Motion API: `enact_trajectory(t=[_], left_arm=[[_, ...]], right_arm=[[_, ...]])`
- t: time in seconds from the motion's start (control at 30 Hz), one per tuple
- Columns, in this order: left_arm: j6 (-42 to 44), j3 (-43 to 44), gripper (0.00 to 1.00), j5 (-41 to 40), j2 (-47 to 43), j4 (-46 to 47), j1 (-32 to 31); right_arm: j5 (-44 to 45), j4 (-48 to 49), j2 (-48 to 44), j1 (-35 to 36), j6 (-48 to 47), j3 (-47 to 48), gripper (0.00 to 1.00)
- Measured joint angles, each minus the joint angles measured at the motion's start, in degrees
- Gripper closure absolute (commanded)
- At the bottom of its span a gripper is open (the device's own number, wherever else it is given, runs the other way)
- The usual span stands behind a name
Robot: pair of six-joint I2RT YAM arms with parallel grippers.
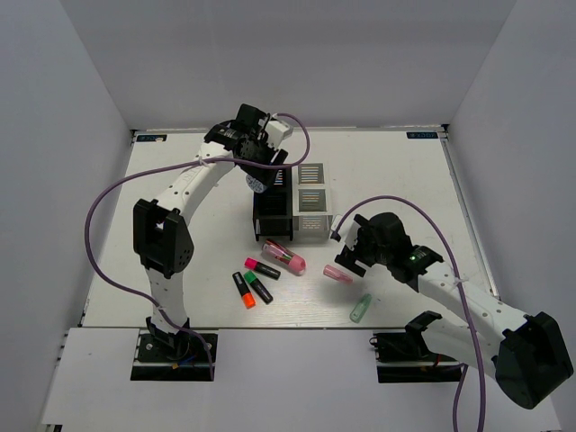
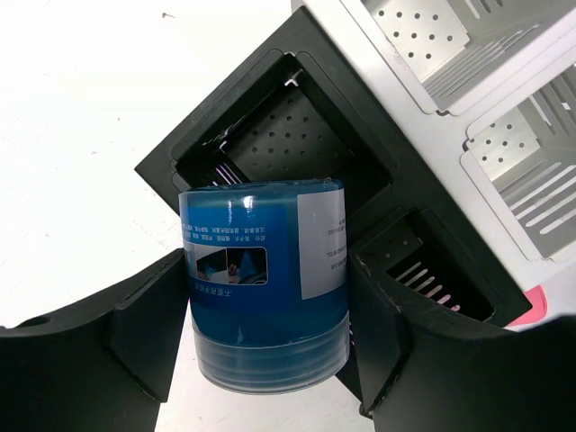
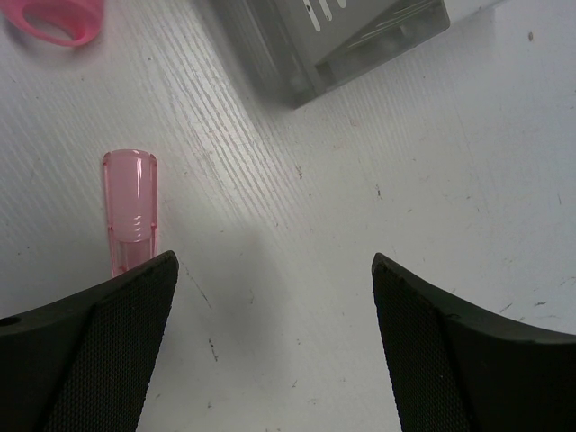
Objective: Sort the stationery into containers
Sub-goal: Place the stationery in the storage box.
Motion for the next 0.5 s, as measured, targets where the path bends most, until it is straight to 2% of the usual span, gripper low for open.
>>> enact_trajectory(t=[0.1,0.33,0.5], left_arm=[[-0.3,0.0,0.24,-0.5,0.0,0.2,0.0],[-0.8,0.0,0.09,-0.6,0.0,0.9,0.0],[-1.2,0.0,0.07,-0.7,0.0,1.6,0.0]], right_arm=[[0.0,0.0,0.0,0.0,0.0,0.0,0.11],[-0.1,0.0,0.0,0.0,0.0,0.0,0.11],[-0.1,0.0,0.0,0.0,0.0,0.0,0.11]])
